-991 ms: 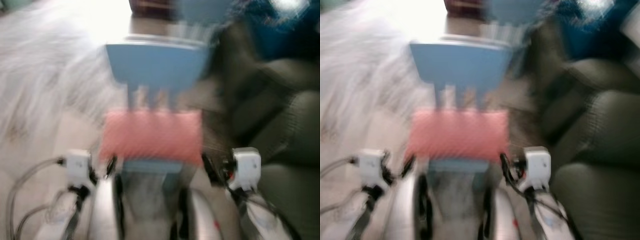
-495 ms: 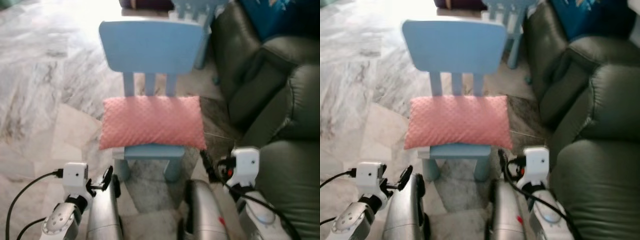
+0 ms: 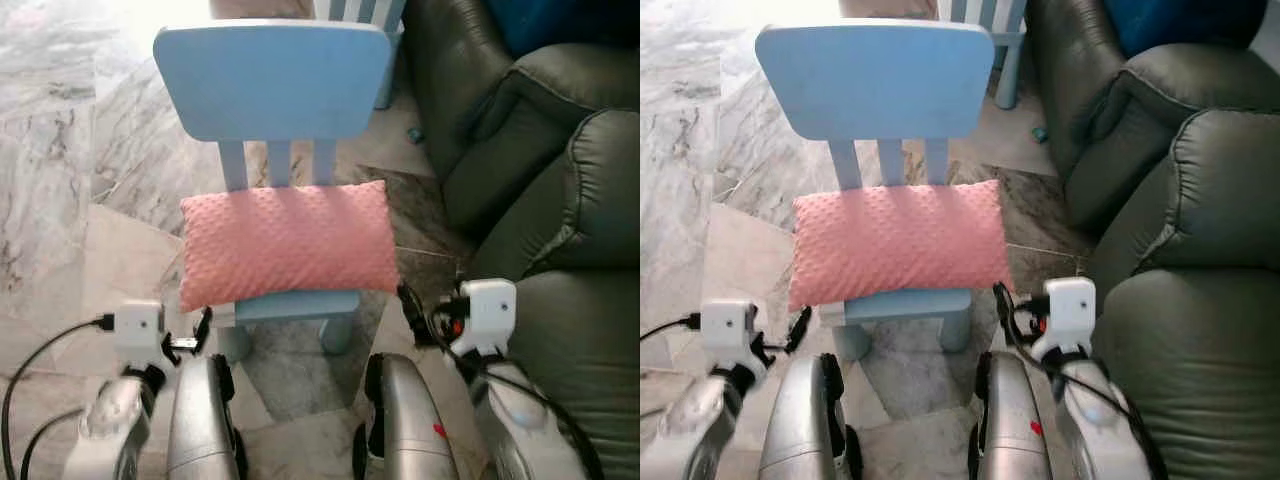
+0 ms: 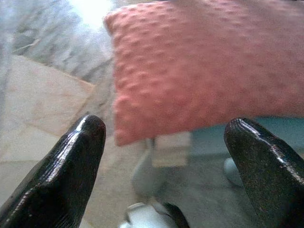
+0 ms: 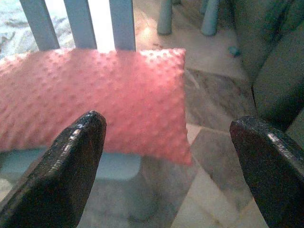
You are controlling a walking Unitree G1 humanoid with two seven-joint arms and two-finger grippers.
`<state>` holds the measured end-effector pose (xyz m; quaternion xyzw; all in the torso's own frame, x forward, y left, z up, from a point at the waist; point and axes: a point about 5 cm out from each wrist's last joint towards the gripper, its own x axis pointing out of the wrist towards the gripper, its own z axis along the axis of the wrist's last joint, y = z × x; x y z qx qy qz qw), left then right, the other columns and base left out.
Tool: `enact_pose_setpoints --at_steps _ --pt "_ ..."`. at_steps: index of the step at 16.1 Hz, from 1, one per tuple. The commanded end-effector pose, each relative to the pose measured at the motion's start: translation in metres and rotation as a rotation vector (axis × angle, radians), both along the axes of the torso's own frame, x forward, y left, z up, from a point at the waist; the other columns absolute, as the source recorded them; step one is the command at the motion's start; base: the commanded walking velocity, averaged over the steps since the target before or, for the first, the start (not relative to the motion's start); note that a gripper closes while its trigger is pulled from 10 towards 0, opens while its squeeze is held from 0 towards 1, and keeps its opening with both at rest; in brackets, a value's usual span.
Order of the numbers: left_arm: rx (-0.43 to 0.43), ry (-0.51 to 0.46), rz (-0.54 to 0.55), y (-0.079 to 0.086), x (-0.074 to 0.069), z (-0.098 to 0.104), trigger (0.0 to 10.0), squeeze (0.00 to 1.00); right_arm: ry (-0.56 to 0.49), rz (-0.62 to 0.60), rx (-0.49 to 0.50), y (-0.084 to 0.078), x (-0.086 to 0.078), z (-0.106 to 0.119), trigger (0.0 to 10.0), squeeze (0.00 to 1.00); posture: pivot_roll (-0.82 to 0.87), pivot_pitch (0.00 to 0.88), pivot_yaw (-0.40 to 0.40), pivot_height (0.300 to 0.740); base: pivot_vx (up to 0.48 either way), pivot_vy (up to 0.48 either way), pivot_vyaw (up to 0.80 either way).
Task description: Move the pillow to the sofa
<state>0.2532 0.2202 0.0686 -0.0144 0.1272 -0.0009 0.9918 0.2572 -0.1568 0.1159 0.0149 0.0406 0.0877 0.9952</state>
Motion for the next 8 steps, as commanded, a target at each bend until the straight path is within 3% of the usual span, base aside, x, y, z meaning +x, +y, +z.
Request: enact_pose_setpoints --at_steps 1,6,8 --pt "0.011 0.014 0.046 0.012 0.004 -0.002 10.0 0.00 -0.017 -0.039 -0.006 -0.012 0.006 0.002 10.0 0.00 -0.07 0.283 -0.064 0.555 0.000 0.000 0.00" --pt "0.019 0.010 0.105 0.022 0.056 0.002 10.0 0.00 -0.021 0.025 0.034 -0.009 0.052 0.011 10.0 0.00 -0.08 0.329 -0.069 0.555 0.000 0.000 0.00" --pt "0.008 0.003 0.126 0.024 0.069 0.006 10.0 0.00 -0.026 0.046 0.032 -0.004 0.062 0.010 10.0 0.00 -0.08 0.362 -0.072 0.555 0.000 0.000 0.00"
